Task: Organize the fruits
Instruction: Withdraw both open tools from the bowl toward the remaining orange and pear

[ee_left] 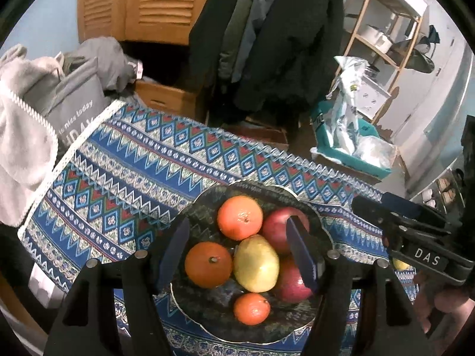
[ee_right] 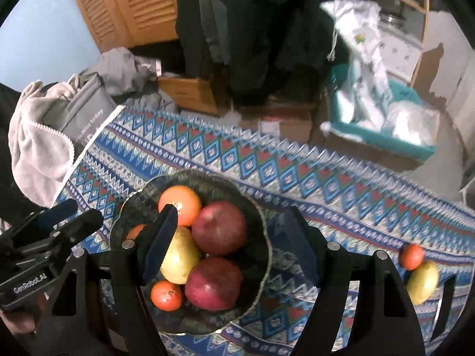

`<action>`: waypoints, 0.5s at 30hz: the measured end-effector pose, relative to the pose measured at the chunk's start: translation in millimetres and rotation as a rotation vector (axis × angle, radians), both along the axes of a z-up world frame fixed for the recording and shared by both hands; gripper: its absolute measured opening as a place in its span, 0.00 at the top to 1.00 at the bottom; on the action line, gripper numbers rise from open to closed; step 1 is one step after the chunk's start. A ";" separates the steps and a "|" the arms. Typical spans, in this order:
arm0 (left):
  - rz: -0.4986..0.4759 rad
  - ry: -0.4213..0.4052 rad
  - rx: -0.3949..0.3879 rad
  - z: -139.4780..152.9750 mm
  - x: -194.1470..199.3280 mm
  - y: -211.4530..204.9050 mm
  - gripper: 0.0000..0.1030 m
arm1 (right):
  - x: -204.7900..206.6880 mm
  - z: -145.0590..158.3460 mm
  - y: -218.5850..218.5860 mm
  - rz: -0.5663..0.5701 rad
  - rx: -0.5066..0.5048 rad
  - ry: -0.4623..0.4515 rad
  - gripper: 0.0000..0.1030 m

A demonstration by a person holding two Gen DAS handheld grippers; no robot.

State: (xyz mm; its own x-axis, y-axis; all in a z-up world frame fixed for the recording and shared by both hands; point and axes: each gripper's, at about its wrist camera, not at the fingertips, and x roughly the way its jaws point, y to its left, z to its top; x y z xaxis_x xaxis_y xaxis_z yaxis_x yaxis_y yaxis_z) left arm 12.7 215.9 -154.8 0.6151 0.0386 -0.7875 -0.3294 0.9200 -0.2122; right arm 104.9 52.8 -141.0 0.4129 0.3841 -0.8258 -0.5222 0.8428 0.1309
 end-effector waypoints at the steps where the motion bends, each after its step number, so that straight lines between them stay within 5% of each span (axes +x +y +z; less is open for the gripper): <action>1: -0.005 -0.004 0.010 3.4 0.0 -2.5 0.33 | -1.7 2.8 -1.7 -0.001 -0.006 -0.011 0.27; 15: -0.081 -0.109 0.076 53.2 -7.7 -38.3 0.28 | -24.3 69.8 -37.6 -0.042 0.005 -0.147 0.26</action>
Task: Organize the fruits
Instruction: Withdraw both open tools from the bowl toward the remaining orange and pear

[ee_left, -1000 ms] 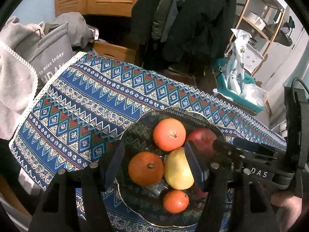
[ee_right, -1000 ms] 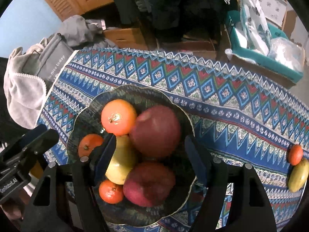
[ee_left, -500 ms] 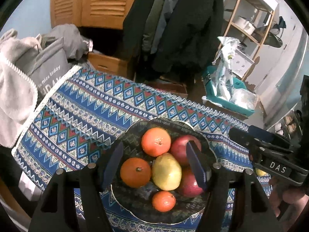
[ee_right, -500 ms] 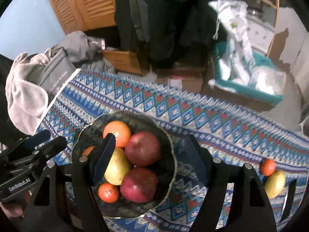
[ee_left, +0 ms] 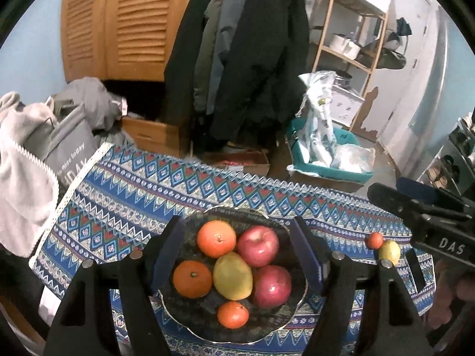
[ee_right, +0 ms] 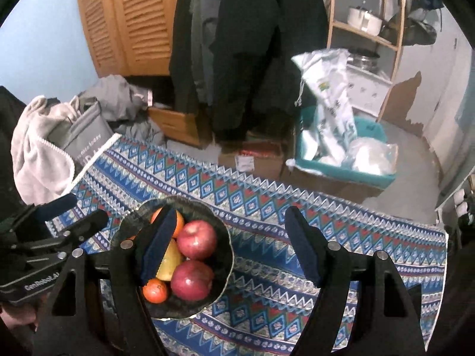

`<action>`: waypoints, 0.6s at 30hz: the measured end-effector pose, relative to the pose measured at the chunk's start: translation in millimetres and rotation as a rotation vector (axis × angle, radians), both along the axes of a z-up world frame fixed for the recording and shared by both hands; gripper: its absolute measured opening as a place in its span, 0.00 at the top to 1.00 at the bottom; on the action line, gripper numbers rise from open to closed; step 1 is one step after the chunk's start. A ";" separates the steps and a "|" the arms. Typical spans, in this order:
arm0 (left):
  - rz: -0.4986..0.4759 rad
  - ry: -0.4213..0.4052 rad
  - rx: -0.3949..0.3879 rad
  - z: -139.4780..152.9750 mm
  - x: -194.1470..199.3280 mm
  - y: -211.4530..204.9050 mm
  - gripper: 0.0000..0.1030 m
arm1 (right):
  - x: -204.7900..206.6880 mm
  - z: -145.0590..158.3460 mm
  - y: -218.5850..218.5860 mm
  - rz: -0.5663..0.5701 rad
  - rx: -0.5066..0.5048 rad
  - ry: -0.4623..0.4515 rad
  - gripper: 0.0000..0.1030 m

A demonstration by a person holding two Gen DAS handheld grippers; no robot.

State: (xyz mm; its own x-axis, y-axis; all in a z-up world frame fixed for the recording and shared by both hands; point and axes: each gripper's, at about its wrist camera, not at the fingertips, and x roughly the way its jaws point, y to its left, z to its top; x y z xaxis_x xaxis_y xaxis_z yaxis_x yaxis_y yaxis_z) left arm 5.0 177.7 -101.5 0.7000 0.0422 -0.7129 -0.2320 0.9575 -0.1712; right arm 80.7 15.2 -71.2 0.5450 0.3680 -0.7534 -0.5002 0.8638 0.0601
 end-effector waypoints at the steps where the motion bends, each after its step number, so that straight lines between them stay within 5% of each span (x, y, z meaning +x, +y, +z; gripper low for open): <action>1: -0.004 -0.004 0.002 2.6 -0.2 -2.7 0.28 | -2.5 6.1 -3.5 -0.002 0.008 -0.008 0.25; 18: -0.095 -0.080 0.047 43.7 0.4 -56.3 0.21 | -23.4 60.2 -60.1 -0.055 0.057 -0.108 0.19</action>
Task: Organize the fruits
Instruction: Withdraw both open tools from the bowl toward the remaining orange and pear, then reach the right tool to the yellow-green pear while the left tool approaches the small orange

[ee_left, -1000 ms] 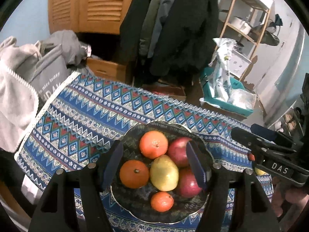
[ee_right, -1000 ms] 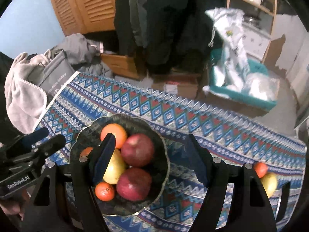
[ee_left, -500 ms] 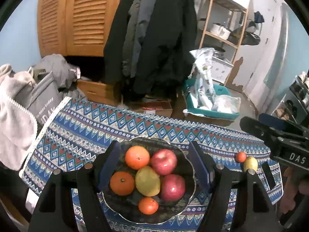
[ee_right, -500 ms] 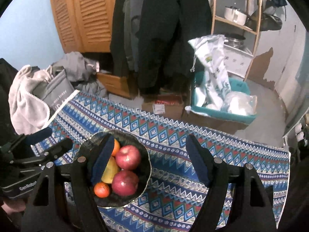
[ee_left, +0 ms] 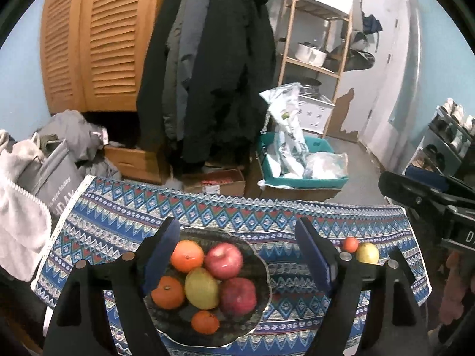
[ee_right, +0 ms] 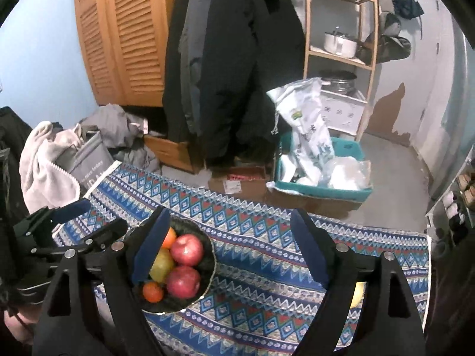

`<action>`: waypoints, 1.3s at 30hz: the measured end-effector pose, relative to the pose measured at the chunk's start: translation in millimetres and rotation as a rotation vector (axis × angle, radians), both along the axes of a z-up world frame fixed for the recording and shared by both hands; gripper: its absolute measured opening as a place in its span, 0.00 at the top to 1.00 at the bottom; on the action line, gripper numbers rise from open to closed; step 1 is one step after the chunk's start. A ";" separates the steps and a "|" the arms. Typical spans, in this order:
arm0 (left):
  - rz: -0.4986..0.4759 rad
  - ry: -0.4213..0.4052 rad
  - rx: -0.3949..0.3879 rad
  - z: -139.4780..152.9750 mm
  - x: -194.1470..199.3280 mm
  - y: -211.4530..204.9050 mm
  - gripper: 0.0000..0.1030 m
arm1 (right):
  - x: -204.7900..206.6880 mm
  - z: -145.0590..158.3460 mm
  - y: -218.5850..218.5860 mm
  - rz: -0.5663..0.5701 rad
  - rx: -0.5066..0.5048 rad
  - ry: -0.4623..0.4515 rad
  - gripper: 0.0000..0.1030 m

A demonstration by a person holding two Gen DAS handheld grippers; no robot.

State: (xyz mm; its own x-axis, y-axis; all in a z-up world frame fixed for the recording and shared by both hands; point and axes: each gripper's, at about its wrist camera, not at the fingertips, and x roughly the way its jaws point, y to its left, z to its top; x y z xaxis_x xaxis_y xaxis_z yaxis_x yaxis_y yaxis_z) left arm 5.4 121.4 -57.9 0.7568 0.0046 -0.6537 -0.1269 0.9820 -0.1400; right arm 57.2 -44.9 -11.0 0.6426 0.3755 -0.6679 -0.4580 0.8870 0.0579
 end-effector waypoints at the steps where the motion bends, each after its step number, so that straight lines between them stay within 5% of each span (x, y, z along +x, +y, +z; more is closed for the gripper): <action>1: -0.005 0.001 -0.001 1.0 0.6 -3.5 0.20 | -1.5 0.6 -4.3 -0.005 0.003 -0.001 0.19; 19: -0.134 0.000 0.043 11.3 18.3 -82.9 0.11 | 0.8 -3.7 -91.7 -0.146 0.034 0.006 0.17; 39: -0.247 0.095 0.062 -16.9 50.9 -148.3 0.11 | 13.1 -37.5 -183.1 -0.308 0.009 0.075 0.17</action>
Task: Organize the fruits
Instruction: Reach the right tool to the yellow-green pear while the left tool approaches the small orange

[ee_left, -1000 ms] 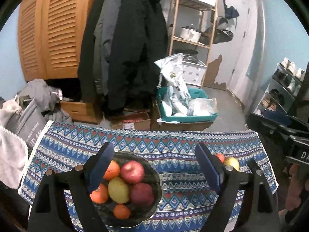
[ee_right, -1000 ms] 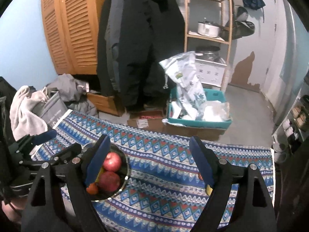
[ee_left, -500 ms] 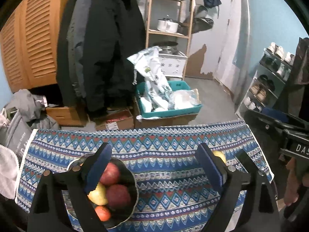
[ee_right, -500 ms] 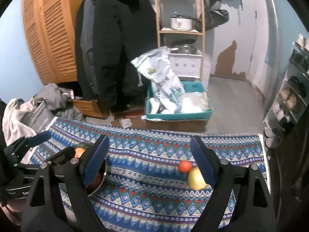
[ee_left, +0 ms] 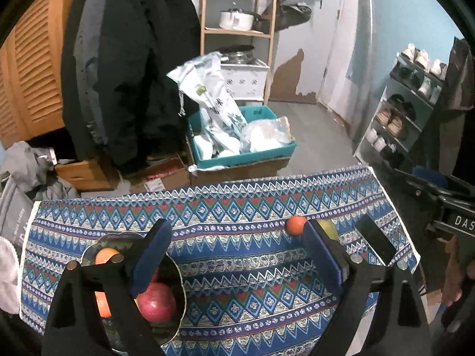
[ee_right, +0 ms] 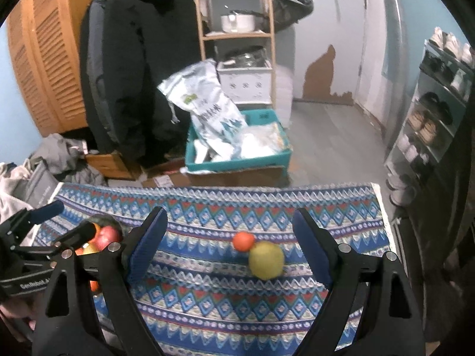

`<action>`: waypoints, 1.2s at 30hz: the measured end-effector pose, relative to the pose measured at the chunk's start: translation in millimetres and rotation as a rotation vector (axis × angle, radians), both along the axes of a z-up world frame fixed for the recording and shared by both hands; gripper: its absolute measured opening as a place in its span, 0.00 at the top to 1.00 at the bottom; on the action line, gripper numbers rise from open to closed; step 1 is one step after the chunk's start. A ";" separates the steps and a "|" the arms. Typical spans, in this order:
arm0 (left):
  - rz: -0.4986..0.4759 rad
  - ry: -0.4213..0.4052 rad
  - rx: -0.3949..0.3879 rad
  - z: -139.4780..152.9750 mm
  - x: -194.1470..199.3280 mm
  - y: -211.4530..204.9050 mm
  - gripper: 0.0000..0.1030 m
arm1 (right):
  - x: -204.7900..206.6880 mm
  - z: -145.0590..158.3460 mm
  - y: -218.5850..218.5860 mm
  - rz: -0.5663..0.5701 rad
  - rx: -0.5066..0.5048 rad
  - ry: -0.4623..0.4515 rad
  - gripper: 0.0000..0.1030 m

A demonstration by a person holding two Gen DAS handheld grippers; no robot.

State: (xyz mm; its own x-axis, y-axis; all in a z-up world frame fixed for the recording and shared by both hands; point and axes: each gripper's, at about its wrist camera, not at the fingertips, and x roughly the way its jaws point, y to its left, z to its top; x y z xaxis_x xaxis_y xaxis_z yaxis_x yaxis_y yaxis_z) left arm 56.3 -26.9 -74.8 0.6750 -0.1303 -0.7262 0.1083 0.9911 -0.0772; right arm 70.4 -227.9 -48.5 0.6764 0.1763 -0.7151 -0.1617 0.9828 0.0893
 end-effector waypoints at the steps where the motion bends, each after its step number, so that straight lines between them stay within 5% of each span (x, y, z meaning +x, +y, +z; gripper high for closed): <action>1: -0.005 0.005 0.008 -2.8 2.5 -2.6 0.11 | 1.4 -4.1 -3.5 -0.007 -0.002 0.010 0.17; 26: -0.081 0.204 0.077 -121.2 64.1 -35.1 0.11 | 62.9 -173.8 -44.7 -0.044 -0.007 0.399 0.17; 36: -0.062 0.286 0.067 -159.9 72.9 -33.5 0.11 | 73.1 -223.9 -37.4 -0.014 -0.052 0.478 0.17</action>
